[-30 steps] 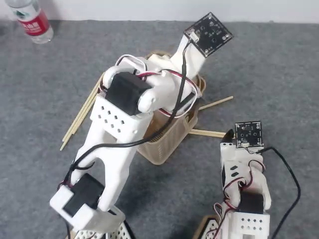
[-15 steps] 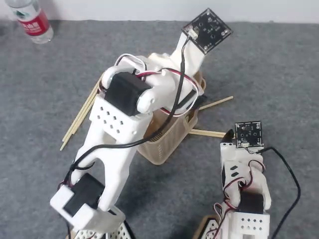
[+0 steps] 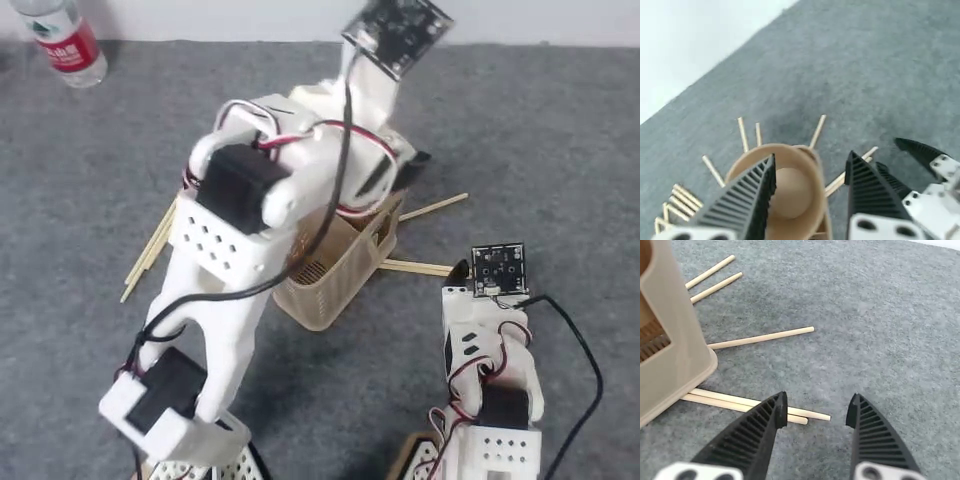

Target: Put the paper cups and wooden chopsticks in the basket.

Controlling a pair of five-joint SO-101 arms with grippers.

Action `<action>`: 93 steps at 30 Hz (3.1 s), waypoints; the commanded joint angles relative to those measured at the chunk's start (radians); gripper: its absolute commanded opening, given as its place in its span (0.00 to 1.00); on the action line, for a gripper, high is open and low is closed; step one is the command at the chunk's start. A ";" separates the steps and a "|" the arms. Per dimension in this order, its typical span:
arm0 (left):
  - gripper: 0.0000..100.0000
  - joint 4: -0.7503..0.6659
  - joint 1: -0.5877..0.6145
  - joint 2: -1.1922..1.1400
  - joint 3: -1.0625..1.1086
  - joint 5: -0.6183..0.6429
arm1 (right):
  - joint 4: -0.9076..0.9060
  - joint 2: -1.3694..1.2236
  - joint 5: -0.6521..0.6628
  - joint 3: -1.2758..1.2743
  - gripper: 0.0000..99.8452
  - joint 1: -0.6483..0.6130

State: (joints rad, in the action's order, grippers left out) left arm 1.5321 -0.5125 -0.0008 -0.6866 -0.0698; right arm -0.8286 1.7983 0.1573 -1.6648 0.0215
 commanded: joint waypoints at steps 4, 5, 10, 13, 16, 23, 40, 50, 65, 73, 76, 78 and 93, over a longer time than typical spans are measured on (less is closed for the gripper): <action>0.21 -0.144 0.112 0.032 0.153 0.005 | 0.012 0.015 0.012 -0.018 0.21 0.008; 0.21 -0.169 0.126 0.032 0.183 0.009 | 0.012 0.015 0.012 -0.018 0.21 0.008; 0.21 -0.239 0.146 0.032 0.317 0.011 | 0.015 0.015 0.012 -0.018 0.21 0.008; 0.21 -0.265 0.143 0.035 0.366 0.011 | 0.015 0.015 0.012 -0.018 0.21 0.008; 0.21 -0.269 0.137 0.035 0.404 0.011 | 0.015 0.015 0.012 -0.018 0.21 0.008; 0.21 -0.269 0.138 0.028 0.449 0.011 | 0.015 0.015 0.012 -0.018 0.21 0.008; 0.21 -0.129 0.166 0.126 0.159 0.003 | 0.012 0.015 0.012 -0.018 0.21 0.008; 0.21 -0.315 0.186 0.126 0.544 0.003 | 0.012 0.015 0.012 -0.018 0.21 0.008; 0.21 -0.348 0.175 0.221 0.535 0.005 | 0.018 0.012 0.012 -0.018 0.21 0.007; 0.22 -0.127 0.203 0.236 0.163 -0.049 | 0.015 0.012 0.012 -0.018 0.21 0.007; 0.22 -0.077 0.226 0.212 0.143 -0.097 | 0.012 0.012 0.012 -0.018 0.21 0.007; 0.22 -0.068 0.249 0.190 0.147 -0.112 | 0.010 0.012 0.012 -0.018 0.21 0.007; 0.22 -0.055 0.221 -0.101 0.147 -0.112 | 0.013 0.012 0.012 -0.018 0.21 0.007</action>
State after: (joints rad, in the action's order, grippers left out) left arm 1.4645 -0.2716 -0.0575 -0.5086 -0.1711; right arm -0.8286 1.7983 0.1573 -1.6648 0.0215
